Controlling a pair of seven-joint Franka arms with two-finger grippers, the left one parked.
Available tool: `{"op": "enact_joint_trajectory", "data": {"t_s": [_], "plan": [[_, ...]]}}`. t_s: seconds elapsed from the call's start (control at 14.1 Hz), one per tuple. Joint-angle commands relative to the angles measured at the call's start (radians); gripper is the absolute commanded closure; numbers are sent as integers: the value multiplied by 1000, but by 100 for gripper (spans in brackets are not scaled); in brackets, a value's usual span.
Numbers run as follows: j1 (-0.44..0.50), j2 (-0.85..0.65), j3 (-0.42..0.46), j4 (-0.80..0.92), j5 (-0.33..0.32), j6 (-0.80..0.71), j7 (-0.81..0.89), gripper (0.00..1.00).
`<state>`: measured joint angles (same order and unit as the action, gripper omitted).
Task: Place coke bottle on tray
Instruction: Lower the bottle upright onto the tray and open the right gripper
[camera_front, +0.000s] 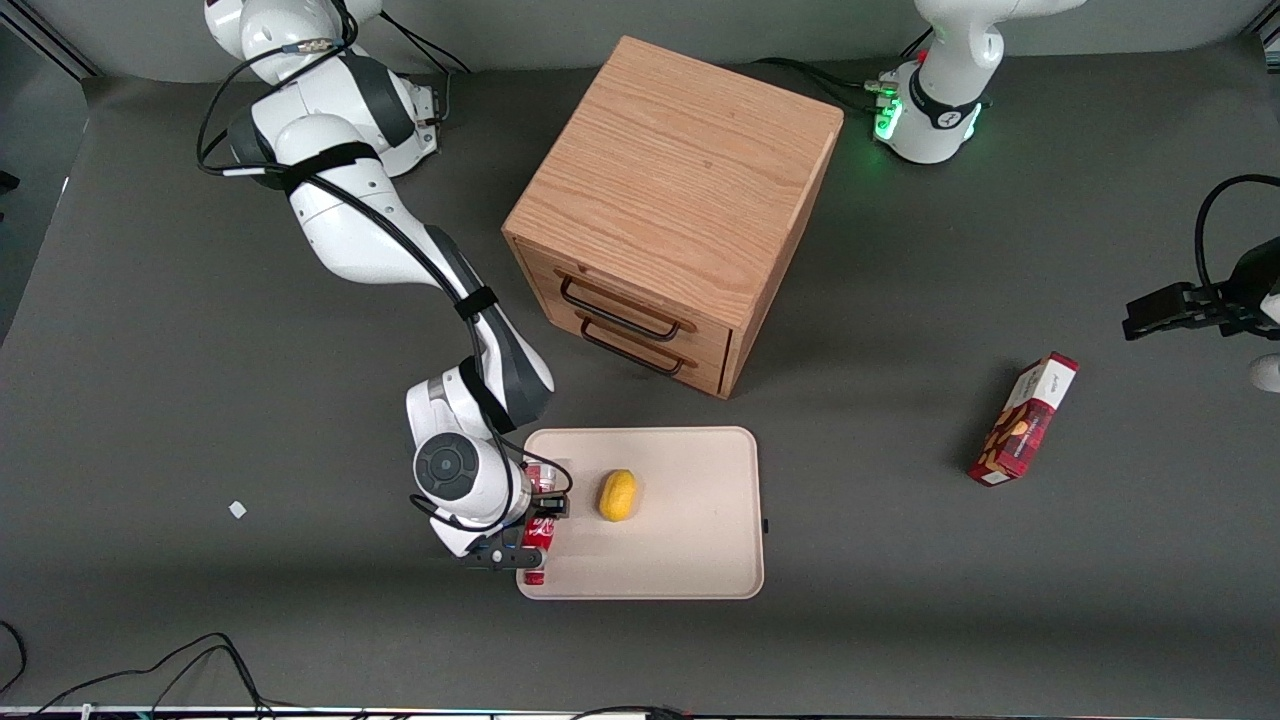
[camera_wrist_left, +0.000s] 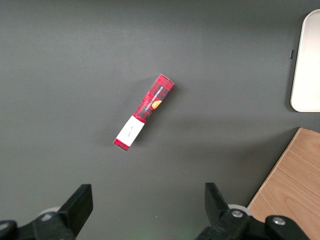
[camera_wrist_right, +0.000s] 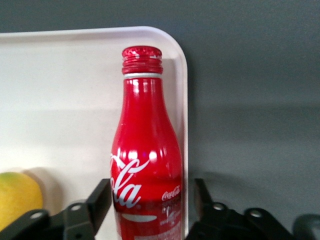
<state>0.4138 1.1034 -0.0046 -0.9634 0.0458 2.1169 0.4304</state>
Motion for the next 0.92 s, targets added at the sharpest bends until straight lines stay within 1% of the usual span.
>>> {"op": "enact_joint_trajectory", "data": {"t_s": [0.0, 0.64, 0.85], "plan": [[2, 10, -5, 34, 25, -17, 1, 0], [2, 6, -5, 32, 25, -21, 2, 0], [-4, -25, -6, 23, 25, -76, 2, 0]]}}
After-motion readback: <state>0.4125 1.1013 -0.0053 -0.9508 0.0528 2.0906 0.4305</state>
